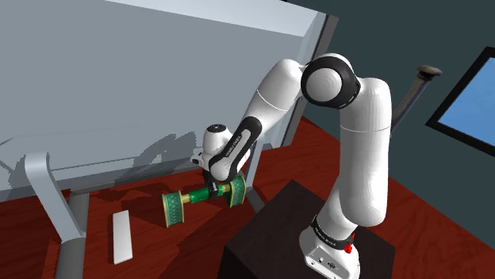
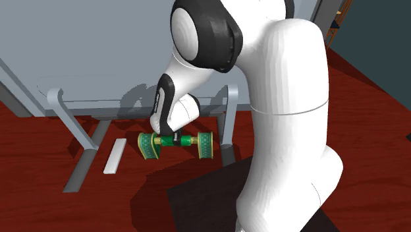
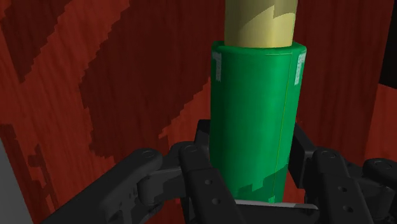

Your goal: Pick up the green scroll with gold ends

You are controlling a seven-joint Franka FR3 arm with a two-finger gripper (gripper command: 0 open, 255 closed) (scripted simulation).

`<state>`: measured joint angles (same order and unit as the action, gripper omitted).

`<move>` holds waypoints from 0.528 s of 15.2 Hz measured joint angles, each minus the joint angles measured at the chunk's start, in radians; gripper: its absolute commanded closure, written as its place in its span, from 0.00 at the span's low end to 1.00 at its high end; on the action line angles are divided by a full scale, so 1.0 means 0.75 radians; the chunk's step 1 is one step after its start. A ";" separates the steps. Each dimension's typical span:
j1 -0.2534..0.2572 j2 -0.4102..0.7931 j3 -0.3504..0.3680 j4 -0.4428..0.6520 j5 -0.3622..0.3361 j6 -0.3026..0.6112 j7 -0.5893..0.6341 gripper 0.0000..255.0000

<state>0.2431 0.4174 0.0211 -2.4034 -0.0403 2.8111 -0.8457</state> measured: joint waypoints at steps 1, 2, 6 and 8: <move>0.000 -0.016 0.001 0.001 0.001 -0.017 0.001 1.00; -0.005 -0.036 0.002 -0.007 0.003 -0.029 -0.005 1.00; -0.005 -0.111 0.007 -0.021 0.008 -0.091 -0.005 1.00; -0.008 -0.153 0.010 -0.027 0.012 -0.126 -0.009 1.00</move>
<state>0.2374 0.3029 0.0285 -2.4240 -0.0315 2.7170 -0.8525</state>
